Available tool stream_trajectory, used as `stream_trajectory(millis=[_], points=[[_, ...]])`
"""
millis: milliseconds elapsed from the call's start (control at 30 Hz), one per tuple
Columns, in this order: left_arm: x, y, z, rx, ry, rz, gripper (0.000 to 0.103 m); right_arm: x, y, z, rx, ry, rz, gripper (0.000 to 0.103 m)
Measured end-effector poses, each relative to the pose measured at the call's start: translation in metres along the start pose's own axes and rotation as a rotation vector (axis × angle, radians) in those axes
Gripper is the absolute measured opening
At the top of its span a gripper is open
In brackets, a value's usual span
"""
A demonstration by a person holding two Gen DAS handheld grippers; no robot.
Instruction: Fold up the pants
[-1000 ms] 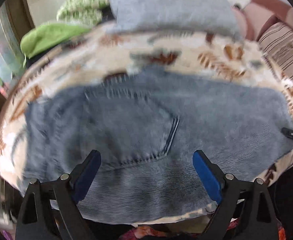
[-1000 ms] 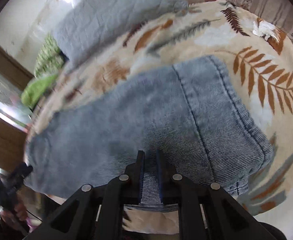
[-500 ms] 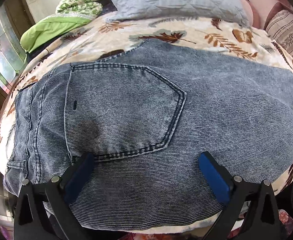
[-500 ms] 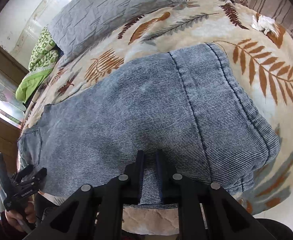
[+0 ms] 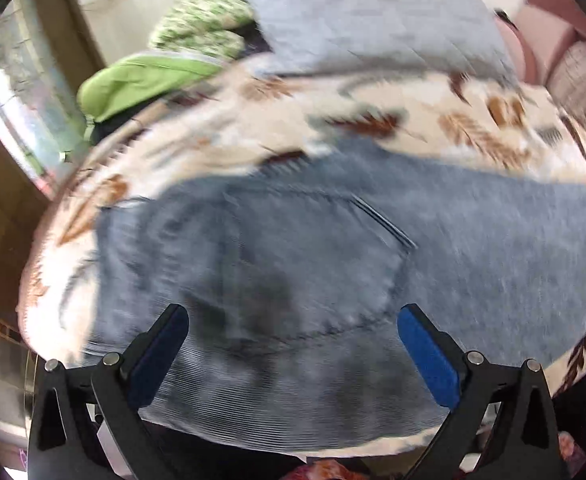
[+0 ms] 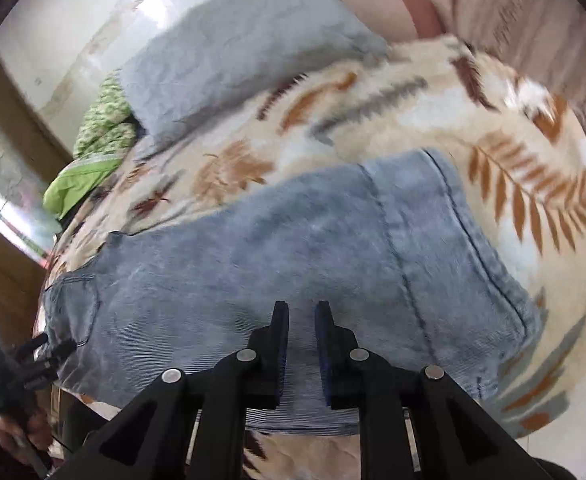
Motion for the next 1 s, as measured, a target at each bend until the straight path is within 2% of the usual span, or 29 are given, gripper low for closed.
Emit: stream_trajectory(millis=[167, 333, 467, 533, 733, 900, 1000], points=[[0.002, -0.032, -0.013, -0.082, -0.030, -0.049, 0.103, 0.011, -0.050, -0.003, -0.108, -0.023, -0.056, 0.016], [0.026, -0.047, -0.004, -0.128, -0.127, -0.078, 0.103, 0.036, -0.095, 0.007, -0.223, -0.104, -0.094, 0.016], [0.050, -0.049, 0.004, -0.129, -0.211, -0.084, 0.103, 0.055, -0.106, 0.020, -0.280, -0.173, -0.078, 0.016], [0.052, -0.051, 0.006, -0.145, -0.211, -0.072, 0.103, 0.063, -0.104, 0.028, -0.290, -0.212, -0.060, 0.017], [0.055, -0.052, 0.007, -0.146, -0.200, -0.056, 0.103, 0.062, -0.090, 0.029, -0.239, -0.203, -0.124, 0.017], [0.055, -0.055, 0.011, -0.145, -0.165, -0.028, 0.103, 0.063, -0.091, 0.029, -0.233, -0.206, -0.127, 0.017], [0.054, -0.053, 0.012, -0.136, -0.147, -0.037, 0.103, 0.062, -0.092, 0.030, -0.245, -0.206, -0.127, 0.017]])
Point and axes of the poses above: each gripper's, at about its wrist camera, not at the fingertips, and x roughly the way its jaws point, y to its right, z to its underside, the point moved 1 cm from there along x, roughly the way its jaws point
